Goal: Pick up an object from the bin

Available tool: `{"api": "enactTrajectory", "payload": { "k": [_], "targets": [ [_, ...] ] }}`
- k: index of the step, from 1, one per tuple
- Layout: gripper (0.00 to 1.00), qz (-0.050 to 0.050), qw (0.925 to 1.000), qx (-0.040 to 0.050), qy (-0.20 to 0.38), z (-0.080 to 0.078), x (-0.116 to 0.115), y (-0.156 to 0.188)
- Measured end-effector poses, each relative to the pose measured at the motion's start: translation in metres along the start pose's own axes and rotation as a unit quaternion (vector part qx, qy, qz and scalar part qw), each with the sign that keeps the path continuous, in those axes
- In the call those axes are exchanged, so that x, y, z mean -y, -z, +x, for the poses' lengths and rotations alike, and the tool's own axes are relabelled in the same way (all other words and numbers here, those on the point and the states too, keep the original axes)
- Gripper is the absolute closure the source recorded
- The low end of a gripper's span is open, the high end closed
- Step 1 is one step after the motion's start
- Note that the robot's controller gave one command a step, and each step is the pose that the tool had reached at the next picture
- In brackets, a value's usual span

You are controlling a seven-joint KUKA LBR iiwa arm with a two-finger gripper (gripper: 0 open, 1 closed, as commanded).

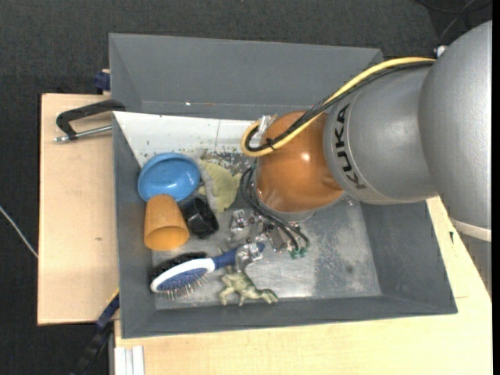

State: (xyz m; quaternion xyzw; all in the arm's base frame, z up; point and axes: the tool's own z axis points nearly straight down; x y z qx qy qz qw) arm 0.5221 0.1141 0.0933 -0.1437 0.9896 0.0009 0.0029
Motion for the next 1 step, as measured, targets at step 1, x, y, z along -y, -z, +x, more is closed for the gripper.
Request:
{"api": "enactTrajectory", "payload": {
  "k": [1],
  "targets": [
    [1.0,0.001,0.997,0.0037,0.077,0.0064,0.004,0.1845]
  ]
}}
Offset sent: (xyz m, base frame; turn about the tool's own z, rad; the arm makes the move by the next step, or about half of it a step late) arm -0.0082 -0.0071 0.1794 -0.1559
